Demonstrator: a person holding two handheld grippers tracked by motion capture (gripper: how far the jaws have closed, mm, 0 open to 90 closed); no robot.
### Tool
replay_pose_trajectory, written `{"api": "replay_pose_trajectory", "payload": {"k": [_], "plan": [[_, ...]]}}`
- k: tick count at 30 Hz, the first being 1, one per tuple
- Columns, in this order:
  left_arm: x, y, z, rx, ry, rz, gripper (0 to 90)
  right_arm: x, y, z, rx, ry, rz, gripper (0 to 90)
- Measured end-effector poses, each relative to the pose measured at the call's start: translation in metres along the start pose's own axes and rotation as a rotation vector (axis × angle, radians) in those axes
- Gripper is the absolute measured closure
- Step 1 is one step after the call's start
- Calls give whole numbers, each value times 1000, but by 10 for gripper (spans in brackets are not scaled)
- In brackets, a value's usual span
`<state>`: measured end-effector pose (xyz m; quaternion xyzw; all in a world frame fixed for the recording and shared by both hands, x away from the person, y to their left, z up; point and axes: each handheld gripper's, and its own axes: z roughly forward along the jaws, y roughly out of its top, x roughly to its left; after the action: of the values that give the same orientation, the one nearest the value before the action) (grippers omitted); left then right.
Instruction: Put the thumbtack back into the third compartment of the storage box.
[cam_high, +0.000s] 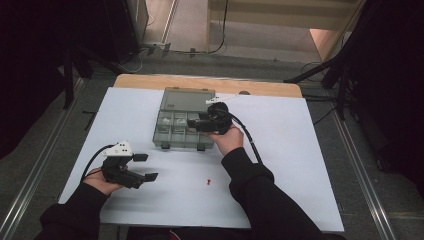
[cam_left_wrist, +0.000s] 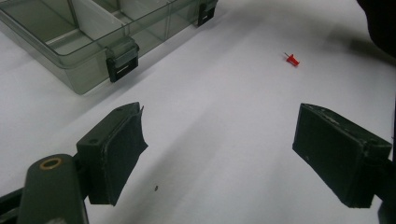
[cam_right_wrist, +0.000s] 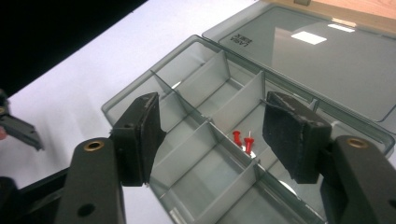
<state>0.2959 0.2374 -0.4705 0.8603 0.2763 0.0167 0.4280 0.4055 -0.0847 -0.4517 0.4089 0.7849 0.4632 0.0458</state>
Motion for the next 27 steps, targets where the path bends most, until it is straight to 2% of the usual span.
{"api": "replay_pose_trajectory", "payload": {"k": [7, 11, 15, 27], "plan": [[0, 0, 0, 11, 1, 2, 156, 6, -5, -12, -7, 24, -33, 396], [0, 0, 1, 6, 0, -3, 156, 9, -10, -17, 0, 59, -24, 408], [0, -1, 2, 6, -3, -7, 156, 12, -15, -23, -11, 68, -48, 406], [0, -1, 1, 5, -1, -4, 156, 17, -31, -37, -16, 95, -62, 384]]}}
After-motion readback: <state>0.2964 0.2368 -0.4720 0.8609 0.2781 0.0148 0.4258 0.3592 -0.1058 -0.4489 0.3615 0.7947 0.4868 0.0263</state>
